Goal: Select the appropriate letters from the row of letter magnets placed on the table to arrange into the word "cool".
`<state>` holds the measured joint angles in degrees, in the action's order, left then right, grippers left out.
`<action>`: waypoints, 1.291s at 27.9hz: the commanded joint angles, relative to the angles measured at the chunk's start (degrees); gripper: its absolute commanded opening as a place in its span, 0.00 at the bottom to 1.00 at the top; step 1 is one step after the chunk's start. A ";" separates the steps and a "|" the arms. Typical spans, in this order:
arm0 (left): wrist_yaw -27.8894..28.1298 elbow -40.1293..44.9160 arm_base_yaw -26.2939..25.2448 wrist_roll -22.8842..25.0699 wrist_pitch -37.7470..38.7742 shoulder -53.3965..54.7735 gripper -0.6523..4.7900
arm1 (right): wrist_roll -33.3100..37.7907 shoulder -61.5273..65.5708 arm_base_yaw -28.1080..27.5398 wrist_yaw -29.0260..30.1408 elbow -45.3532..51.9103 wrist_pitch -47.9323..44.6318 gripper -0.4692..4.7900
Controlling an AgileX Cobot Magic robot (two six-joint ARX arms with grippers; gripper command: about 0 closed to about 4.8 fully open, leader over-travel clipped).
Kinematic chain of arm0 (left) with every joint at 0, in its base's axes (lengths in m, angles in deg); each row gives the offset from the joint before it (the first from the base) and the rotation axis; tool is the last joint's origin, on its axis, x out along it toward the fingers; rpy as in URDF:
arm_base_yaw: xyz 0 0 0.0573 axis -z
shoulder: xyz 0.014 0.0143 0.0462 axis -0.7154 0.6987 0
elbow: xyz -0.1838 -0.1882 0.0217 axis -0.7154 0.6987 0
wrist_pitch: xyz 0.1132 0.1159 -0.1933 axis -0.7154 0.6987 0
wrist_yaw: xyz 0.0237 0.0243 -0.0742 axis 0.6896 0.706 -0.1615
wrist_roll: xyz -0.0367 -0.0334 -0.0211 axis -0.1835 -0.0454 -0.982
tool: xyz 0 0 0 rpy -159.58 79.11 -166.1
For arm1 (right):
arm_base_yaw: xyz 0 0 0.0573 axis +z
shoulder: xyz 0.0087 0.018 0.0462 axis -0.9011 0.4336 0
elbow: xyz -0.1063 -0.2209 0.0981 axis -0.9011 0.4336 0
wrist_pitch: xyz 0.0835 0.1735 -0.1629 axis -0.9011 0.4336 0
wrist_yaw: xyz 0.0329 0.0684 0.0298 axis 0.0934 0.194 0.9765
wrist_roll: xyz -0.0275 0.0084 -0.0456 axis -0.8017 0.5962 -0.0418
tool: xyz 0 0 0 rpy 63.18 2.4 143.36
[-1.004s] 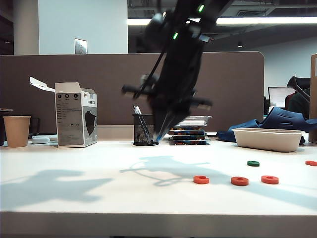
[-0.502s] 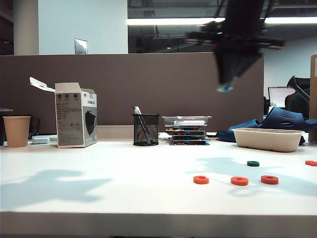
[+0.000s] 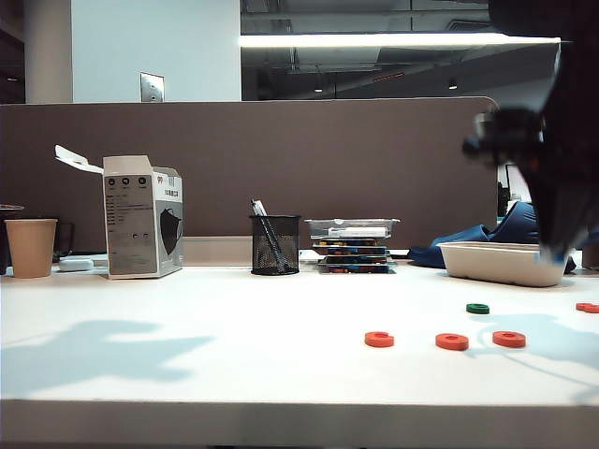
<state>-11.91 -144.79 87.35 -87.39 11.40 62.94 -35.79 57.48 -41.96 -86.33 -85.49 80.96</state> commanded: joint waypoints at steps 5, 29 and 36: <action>-0.02 -0.20 0.00 0.11 -0.72 -0.15 0.11 | 1.07 -0.22 -0.79 0.13 8.63 -10.84 0.07; -0.02 -0.20 0.00 0.09 -0.72 -0.15 0.11 | 0.44 5.35 -2.19 2.73 10.56 -10.99 0.27; -0.02 -0.20 0.00 0.11 -0.72 -0.15 0.11 | 0.44 5.18 -2.19 2.75 10.21 -10.75 0.32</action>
<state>-11.91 -144.79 87.32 -87.39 11.40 62.94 -35.38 62.38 -44.19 -83.73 -75.43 68.00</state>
